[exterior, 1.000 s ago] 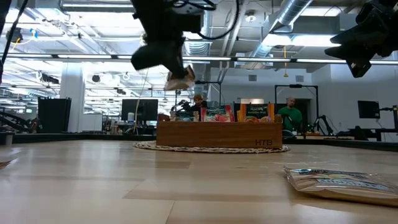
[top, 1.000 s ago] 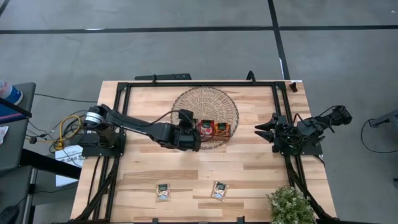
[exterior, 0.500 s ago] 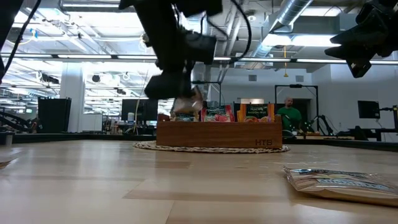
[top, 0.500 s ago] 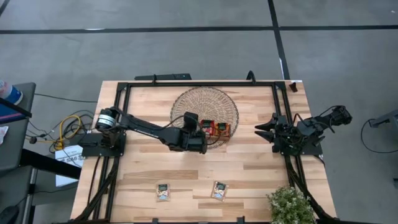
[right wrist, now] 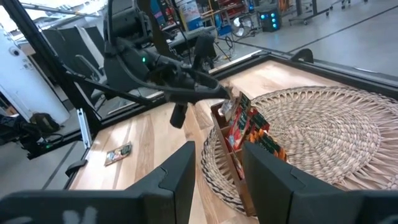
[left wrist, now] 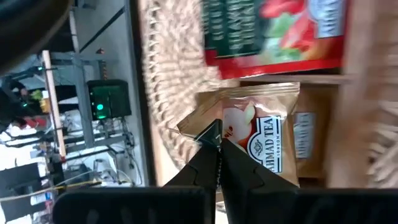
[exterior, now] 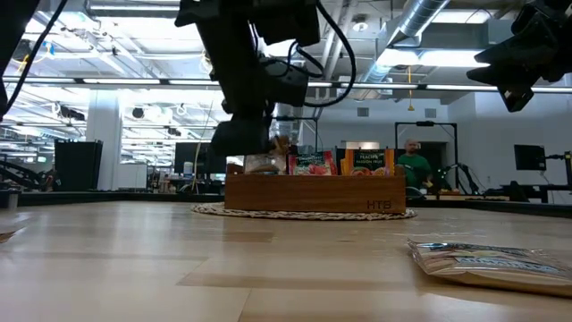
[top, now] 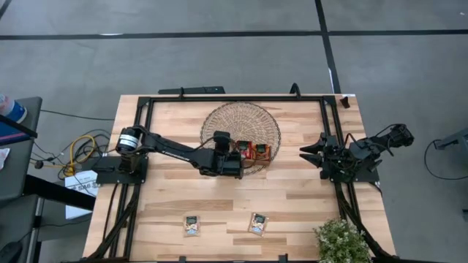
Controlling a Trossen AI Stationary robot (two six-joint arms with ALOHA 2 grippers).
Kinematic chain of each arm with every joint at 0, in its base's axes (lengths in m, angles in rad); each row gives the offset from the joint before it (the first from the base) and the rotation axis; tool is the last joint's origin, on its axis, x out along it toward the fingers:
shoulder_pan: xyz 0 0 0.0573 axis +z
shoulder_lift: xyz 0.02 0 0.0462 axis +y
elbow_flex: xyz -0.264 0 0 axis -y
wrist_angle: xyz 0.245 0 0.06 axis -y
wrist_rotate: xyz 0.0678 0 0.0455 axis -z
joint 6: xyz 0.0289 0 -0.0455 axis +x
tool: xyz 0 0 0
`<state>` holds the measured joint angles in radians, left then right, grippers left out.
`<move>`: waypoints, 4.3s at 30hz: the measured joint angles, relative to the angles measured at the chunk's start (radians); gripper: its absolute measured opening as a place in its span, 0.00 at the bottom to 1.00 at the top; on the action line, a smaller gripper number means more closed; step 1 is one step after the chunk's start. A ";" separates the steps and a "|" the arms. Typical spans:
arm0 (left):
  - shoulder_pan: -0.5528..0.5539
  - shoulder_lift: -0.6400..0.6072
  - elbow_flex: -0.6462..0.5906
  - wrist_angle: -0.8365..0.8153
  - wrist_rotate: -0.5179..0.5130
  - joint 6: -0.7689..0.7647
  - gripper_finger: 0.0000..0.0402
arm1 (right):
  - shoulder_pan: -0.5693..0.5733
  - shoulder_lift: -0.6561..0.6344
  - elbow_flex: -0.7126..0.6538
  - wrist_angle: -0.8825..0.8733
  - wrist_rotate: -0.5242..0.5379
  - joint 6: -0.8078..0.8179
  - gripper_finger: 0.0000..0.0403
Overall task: Pick & Place Tea
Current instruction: Put the brown tea bag into the left section of the wooden organizer
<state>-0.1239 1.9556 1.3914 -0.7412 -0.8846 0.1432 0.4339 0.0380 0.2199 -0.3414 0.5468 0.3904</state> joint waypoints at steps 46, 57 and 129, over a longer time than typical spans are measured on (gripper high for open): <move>0.004 0.069 0.000 0.009 -0.002 0.024 0.19 | 0.000 0.000 0.000 0.027 -0.001 0.002 0.30; -0.010 0.069 0.000 -0.070 -0.205 0.059 0.34 | 0.000 0.000 0.000 0.030 -0.001 0.002 0.30; -0.464 -0.121 -0.054 -0.252 0.797 -0.913 0.35 | 0.000 0.000 0.000 0.036 -0.001 0.003 0.30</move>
<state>-0.5880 1.8351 1.3370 -0.9930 -0.0872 -0.7695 0.4339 0.0380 0.2199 -0.3050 0.5457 0.3931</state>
